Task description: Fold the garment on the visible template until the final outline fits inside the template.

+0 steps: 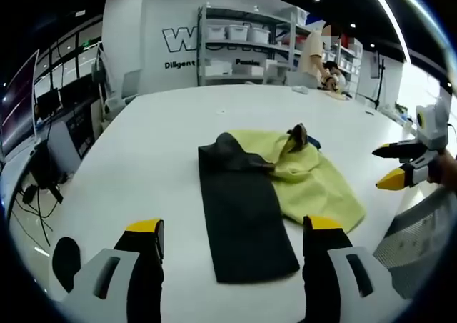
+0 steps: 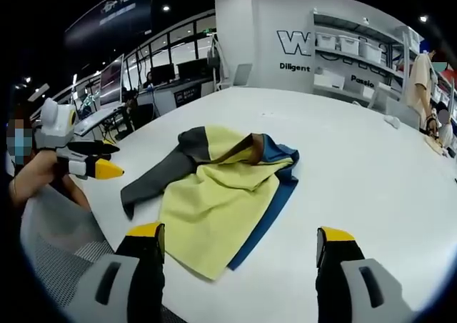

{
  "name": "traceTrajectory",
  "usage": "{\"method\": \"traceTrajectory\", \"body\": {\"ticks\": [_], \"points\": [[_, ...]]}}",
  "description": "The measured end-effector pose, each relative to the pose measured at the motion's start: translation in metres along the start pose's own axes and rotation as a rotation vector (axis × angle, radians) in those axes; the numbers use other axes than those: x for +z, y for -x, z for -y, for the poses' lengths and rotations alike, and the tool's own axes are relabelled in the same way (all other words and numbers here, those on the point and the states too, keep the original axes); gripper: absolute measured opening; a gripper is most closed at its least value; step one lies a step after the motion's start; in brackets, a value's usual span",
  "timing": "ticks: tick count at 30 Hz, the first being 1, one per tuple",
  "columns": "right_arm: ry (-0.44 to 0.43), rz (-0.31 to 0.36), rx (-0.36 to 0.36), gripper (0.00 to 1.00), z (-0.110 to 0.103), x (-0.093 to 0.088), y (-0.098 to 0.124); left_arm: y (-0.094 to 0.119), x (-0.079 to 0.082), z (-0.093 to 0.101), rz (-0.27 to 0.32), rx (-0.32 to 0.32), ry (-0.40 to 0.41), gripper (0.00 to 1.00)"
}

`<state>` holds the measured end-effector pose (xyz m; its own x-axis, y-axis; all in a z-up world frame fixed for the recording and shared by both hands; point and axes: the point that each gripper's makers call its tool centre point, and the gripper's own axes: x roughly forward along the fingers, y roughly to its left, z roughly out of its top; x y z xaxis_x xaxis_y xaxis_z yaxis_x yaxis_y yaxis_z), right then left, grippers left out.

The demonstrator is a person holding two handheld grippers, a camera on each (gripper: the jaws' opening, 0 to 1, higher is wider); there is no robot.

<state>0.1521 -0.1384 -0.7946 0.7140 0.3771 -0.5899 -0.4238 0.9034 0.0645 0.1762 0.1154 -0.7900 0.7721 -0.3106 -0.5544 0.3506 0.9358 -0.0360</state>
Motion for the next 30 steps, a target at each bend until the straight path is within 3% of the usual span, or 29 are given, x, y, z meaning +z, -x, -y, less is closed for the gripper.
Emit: {"method": "traceTrajectory", "body": {"ticks": [3,10,23,30], "points": [[0.018,-0.016,0.008,0.88,-0.004,-0.002,-0.002,-0.002,-0.001,0.0,-0.013,-0.004,-0.005,0.78],[0.013,0.018,0.005,0.86,0.0,0.01,0.0,-0.005,0.0,-0.001,-0.024,-0.017,0.011,0.75],[0.117,0.084,-0.019,0.78,0.021,0.059,-0.011,-0.021,0.029,-0.022,-0.021,-0.033,-0.075,0.7],[0.178,0.106,0.006,0.75,0.023,0.085,-0.021,-0.032,0.039,-0.031,-0.002,-0.043,-0.094,0.64]]}}
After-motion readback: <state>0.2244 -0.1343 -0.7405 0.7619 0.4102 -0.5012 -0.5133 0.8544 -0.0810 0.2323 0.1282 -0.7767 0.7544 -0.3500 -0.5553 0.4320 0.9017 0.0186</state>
